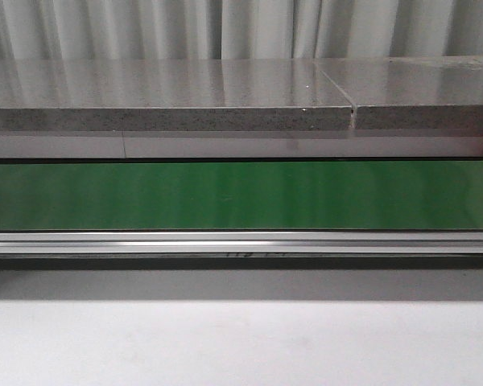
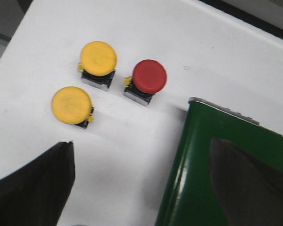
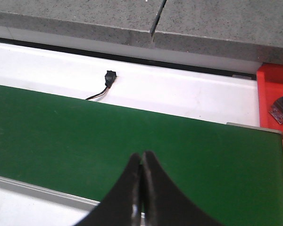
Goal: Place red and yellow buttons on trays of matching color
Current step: 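Set the red button on the belt and open the left gripper, then lower the left gripper onto a yellow button and grasp it, then carry the yellow button onto the belt and open the left gripper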
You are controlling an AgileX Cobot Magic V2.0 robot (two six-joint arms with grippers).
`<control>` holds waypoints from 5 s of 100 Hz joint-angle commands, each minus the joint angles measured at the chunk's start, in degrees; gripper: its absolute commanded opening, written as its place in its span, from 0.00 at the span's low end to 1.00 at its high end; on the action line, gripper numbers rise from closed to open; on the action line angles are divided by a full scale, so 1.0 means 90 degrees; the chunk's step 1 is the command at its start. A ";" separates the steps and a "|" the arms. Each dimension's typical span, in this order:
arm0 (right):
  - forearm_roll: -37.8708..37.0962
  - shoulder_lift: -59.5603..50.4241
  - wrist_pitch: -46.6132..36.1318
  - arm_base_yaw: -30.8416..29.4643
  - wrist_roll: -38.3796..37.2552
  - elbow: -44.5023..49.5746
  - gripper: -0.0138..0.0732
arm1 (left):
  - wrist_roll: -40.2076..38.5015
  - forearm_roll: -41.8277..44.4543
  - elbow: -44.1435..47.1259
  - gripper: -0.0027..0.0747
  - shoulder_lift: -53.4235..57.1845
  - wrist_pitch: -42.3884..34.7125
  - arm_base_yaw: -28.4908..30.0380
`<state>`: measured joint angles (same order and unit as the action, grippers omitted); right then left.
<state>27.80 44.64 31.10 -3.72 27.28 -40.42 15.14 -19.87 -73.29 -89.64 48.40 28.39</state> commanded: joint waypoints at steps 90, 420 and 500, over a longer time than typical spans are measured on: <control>0.0115 -0.0033 -0.0343 0.0021 0.0030 -0.0169 0.08 | -0.0174 0.0321 -0.0484 0.77 -0.1557 -0.1392 0.0169; 0.0115 -0.0033 -0.0343 0.0021 0.0030 -0.0169 0.08 | 0.0078 -0.0341 0.0650 0.18 0.0327 -0.0381 -0.1431; 0.0115 -0.0033 -0.0343 0.0021 0.0030 -0.0169 0.08 | 0.0414 -0.0746 0.0329 0.93 0.0128 -0.0211 -0.1431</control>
<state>27.80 44.64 31.10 -3.72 27.36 -40.42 16.68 -22.79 -67.55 -90.67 47.53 15.74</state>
